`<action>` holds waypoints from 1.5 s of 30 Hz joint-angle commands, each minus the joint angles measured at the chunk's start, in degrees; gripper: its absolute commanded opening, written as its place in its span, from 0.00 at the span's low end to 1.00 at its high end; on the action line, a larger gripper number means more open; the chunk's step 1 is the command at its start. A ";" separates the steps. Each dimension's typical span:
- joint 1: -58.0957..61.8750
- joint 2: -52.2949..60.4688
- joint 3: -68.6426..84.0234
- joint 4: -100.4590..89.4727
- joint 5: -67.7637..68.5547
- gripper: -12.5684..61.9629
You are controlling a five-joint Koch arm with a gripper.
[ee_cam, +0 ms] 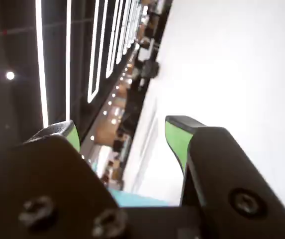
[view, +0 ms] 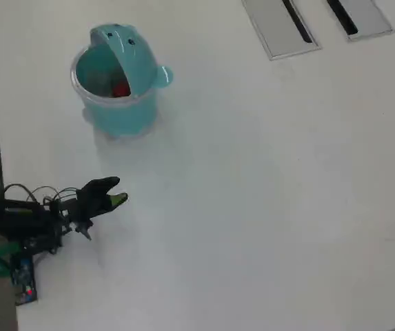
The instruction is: Grasp RGB lego blocks and put them in the bin one by one.
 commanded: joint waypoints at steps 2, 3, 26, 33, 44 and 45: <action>0.00 3.52 -0.26 -6.59 0.53 0.60; 0.18 3.52 0.35 -6.77 0.88 0.60; 2.29 3.52 7.82 4.13 9.58 0.64; 2.72 3.43 7.82 12.30 9.32 0.64; 1.67 3.34 7.91 23.47 8.88 0.64; 1.76 3.34 7.82 24.43 8.79 0.63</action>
